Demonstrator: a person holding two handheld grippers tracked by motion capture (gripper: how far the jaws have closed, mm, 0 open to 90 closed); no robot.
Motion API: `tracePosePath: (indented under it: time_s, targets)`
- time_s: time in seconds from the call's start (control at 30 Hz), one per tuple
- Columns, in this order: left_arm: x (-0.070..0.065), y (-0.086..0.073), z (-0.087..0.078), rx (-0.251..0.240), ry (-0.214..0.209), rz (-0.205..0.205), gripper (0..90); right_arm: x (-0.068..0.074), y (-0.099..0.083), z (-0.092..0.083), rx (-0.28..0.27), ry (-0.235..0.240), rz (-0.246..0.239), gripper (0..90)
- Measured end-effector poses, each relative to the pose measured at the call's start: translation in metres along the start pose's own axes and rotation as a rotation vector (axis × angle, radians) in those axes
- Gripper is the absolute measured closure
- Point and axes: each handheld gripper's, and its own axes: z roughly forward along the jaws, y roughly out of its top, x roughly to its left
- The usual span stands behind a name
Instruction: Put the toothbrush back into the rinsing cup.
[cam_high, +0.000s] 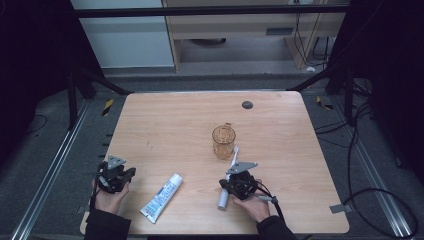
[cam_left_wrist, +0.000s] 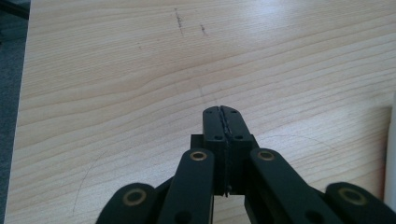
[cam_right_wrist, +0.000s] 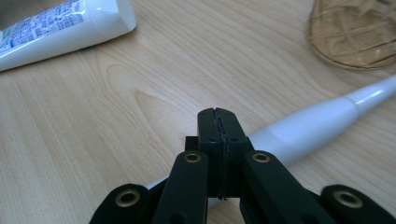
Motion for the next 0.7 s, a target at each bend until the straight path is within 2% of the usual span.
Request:
tracePosePath:
  time_s: [0.2, 0.3, 0.7]
  targets:
    - [0.0, 0.0, 0.001, 0.0, -0.002, 0.002, 89.4, 0.002, -0.001, 0.002, 0.019, 0.003, -0.002, 89.9]
    - [0.0, -0.001, 0.001, 0.0, -0.004, 0.0, 89.4, 0.001, -0.002, 0.001, 0.023, -0.014, -0.011, 89.9]
    - [-0.001, 0.0, 0.0, -0.001, -0.013, 0.003, 89.4, -0.01, -0.008, -0.007, 0.042, -0.074, 0.008, 89.9]
